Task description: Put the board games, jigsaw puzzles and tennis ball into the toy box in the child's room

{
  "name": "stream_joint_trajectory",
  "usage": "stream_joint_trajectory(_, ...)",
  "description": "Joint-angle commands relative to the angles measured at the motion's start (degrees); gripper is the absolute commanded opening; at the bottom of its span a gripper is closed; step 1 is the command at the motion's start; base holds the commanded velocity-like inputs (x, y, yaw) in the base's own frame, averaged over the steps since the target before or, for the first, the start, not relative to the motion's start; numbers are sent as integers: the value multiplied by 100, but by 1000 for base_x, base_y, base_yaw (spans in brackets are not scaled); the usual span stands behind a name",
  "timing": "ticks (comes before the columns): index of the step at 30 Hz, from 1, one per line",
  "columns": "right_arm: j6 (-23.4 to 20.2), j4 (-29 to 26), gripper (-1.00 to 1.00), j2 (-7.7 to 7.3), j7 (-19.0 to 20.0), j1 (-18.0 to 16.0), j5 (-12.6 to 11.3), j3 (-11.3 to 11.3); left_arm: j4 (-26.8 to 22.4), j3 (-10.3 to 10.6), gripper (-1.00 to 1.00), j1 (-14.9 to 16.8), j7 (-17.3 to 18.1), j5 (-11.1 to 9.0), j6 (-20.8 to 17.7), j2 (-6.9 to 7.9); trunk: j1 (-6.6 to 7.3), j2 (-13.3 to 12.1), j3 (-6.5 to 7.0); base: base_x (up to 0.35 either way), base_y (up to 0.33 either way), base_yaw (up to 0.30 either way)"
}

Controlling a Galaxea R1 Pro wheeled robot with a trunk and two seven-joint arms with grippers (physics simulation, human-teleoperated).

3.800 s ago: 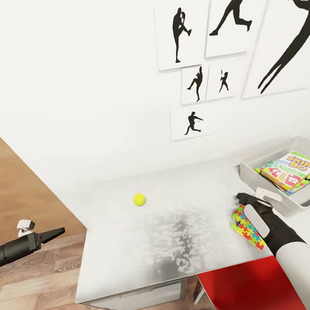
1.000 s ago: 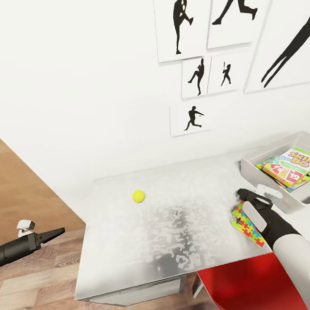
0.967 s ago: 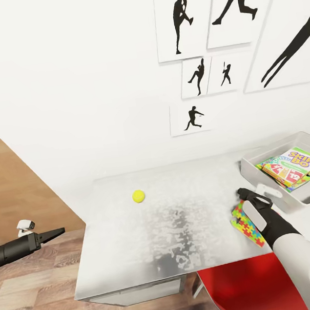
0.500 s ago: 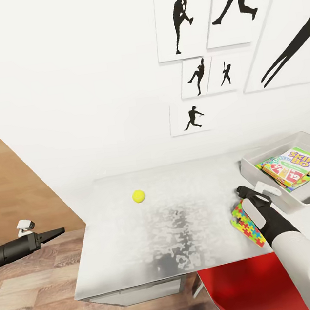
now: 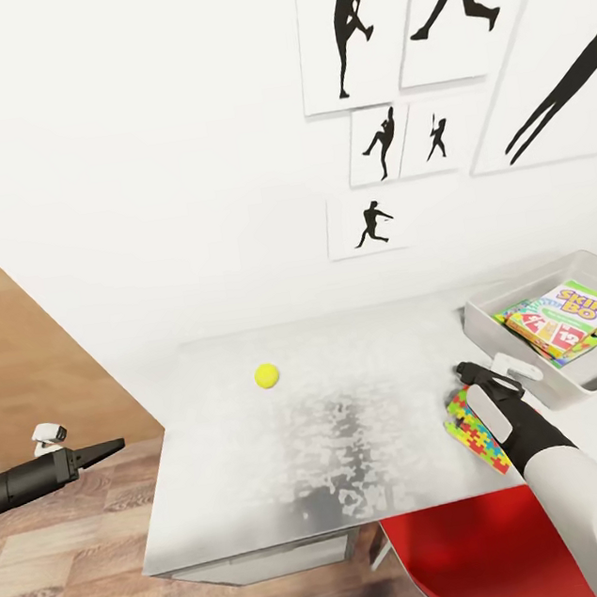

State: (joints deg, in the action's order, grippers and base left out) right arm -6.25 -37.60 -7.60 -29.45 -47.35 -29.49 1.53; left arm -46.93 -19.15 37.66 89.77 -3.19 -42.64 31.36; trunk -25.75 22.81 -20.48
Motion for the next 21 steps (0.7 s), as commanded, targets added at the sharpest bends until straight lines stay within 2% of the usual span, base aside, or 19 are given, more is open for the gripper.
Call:
stream_joint_trajectory(1,-34,-12,100,-3,-26,-2,-22,-3,0,0,100,4,23,3,-61,1,-3,11,-14,0,0,0)
stream_joint_trajectory(21,-26,-10,100,-4,-24,-2,-22,-12,0,3,100,4,23,3,-54,1,-3,11,-106,0,0,0)
